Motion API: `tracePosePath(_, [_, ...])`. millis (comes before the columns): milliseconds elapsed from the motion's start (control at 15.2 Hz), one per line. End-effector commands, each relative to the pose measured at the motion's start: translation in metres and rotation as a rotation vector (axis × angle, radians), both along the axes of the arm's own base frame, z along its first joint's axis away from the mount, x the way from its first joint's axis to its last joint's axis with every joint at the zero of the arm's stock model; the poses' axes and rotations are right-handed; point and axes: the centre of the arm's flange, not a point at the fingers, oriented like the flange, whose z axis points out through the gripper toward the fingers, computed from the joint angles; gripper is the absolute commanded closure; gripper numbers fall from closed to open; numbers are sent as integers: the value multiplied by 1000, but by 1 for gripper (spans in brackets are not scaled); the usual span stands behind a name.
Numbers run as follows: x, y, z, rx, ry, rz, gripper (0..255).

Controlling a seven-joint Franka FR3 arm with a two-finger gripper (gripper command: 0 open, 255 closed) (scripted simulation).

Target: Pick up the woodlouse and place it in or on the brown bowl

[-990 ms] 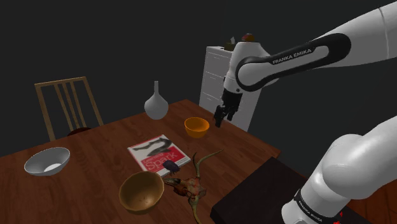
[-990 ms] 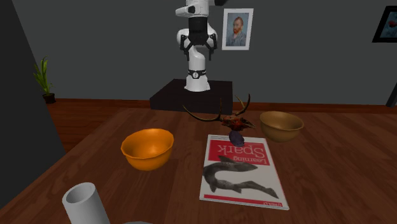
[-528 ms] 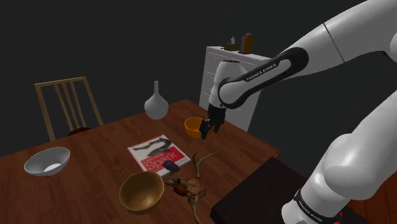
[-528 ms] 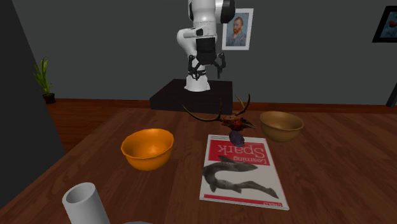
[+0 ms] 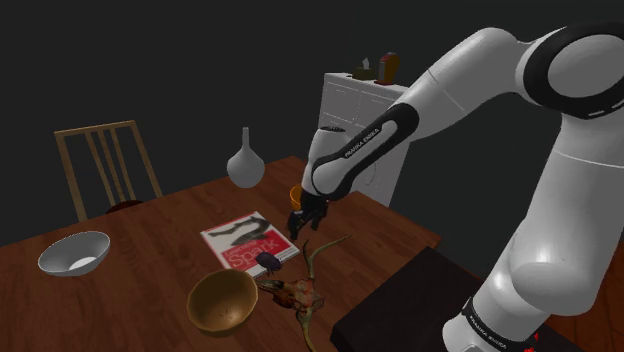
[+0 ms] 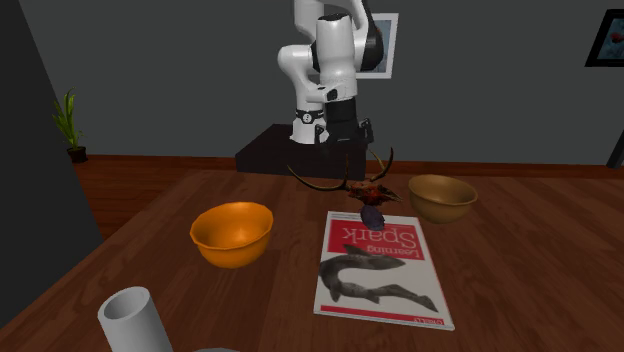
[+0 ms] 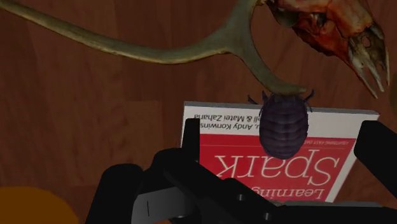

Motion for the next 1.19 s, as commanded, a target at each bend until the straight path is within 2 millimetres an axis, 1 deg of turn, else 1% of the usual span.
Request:
tracePosePath(0, [9, 11, -18, 14, 4, -1, 0])
tracePosePath(396, [37, 49, -79, 52, 16, -2, 0])
tracePosePath(462, [38, 51, -82, 54, 17, -2, 0])
tracePosePath(858, [38, 57, -113, 54, 17, -2, 0])
tracePosePath(924, [38, 58, -121, 54, 17, -2, 0])
tracePosePath(1122, [38, 58, -121, 54, 17, -2, 0])
